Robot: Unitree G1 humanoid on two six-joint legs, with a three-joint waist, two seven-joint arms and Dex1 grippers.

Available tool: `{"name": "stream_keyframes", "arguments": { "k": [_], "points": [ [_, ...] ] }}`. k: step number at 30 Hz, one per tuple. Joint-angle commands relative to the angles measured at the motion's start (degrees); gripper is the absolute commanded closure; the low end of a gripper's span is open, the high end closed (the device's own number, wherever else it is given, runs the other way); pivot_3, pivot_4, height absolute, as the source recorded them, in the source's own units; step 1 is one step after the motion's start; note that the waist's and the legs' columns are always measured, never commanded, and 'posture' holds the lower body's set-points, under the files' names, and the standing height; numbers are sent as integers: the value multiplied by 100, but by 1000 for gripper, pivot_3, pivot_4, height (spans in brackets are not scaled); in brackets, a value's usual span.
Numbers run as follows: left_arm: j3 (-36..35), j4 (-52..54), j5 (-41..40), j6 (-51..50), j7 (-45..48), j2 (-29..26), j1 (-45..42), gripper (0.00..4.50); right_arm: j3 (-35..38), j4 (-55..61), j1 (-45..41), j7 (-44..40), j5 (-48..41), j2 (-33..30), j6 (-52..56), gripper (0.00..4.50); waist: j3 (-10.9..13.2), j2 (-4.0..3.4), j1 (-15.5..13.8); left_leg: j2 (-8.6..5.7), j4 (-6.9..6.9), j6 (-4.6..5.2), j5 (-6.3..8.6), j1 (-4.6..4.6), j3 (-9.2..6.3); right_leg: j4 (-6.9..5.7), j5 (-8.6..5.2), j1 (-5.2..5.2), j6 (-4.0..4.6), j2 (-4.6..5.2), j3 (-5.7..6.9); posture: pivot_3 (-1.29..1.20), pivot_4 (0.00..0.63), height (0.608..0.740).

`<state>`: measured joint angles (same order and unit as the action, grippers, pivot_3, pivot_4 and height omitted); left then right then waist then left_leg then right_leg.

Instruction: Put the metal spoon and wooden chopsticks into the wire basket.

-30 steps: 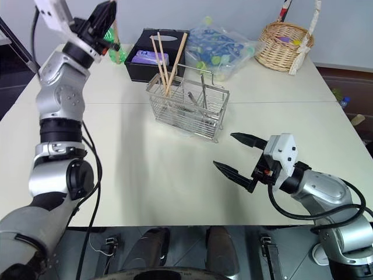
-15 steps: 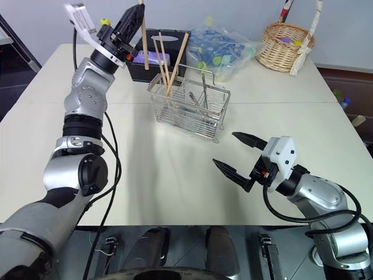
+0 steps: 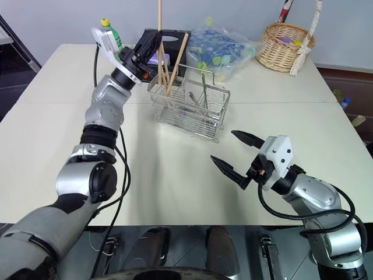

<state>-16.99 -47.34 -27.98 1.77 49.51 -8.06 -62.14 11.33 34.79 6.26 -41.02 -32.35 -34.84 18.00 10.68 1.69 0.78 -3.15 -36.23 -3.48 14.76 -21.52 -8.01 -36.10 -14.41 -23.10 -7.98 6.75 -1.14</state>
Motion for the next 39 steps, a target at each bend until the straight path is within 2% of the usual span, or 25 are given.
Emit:
{"name": "stream_keyframes", "arguments": {
  "k": [1, 9, 13, 18, 19, 25, 28, 31, 34, 39],
  "points": [
    [81, 228, 61, 149, -55, 75, 112, 4468, 31, 248, -31, 14, -45, 15, -98, 0, 0, 0, -3, 0, 0, 0, 0, 0, 0, 0, 0, 0, 0, 0, 0, 0, 150, 740],
    [220, 358, 249, 333, -180, 202, 435, 4468, 41, 209, -95, -2, -71, -21, -69, 0, 0, 0, -16, 0, -1, 0, 0, 1, 0, 0, 0, 2, 0, 0, 0, 0, 150, 740],
    [249, 543, 226, 244, -182, 213, 518, 2855, 13, 168, -153, -12, -66, -16, -57, 0, 0, 0, -16, 0, -1, 0, 0, 1, 0, 0, 0, 3, 0, 0, 0, 0, 150, 740],
    [209, 759, 163, 196, -245, 190, 524, 216, -22, 139, -177, -22, -54, 2, -65, 0, 0, 0, -15, 0, -1, 0, 0, 1, 0, 0, 0, 3, 0, 0, 0, 0, 150, 740],
    [195, 797, 154, 211, -280, 183, 513, 93, -27, 132, -181, -26, -54, 5, -70, 0, 0, 0, -12, 0, -1, 0, 0, 1, -1, 0, 0, 3, 0, 0, 0, 0, 150, 740],
    [92, 1405, -159, -140, -386, 67, 387, 93, -32, 82, -202, -71, -55, 1, -93, 0, 0, 0, -3, 0, -1, 0, 0, 1, -1, 0, 0, 2, 0, 0, 0, 0, 150, 740],
    [-162, 1907, -488, -635, -861, -216, 117, 93, -25, 11, -245, -102, -41, -7, -103, 0, 1, 1, 8, 0, -1, 0, 0, 1, -2, -1, 0, 1, 0, 0, 0, 0, 150, 740],
    [-119, 2113, -288, -1129, -1402, -628, 73, 93, 17, -95, -284, -125, 5, -15, -138, 0, 1, 0, 12, 2, 0, 0, 0, 3, -3, -2, 0, 0, 0, -3, 0, 0, 150, 740],
    [-66, 2483, -99, -1423, -1593, -1143, 370, 93, 142, -344, -379, -94, 74, -18, -211, 0, -3, -7, 23, 1, 1, 0, 0, 8, 0, -2, 0, 2, 0, -3, -5, 0, 150, 740],
    [-118, 3360, 30, -1844, -1841, -1720, 1521, 93, 343, -765, -502, 204, 211, 137, -353, 0, -4, -10, 6, 1, 3, 0, 0, 10, -1, -4, 0, 2, 1, -3, -8, 0, 150, 740]
  ]
}}
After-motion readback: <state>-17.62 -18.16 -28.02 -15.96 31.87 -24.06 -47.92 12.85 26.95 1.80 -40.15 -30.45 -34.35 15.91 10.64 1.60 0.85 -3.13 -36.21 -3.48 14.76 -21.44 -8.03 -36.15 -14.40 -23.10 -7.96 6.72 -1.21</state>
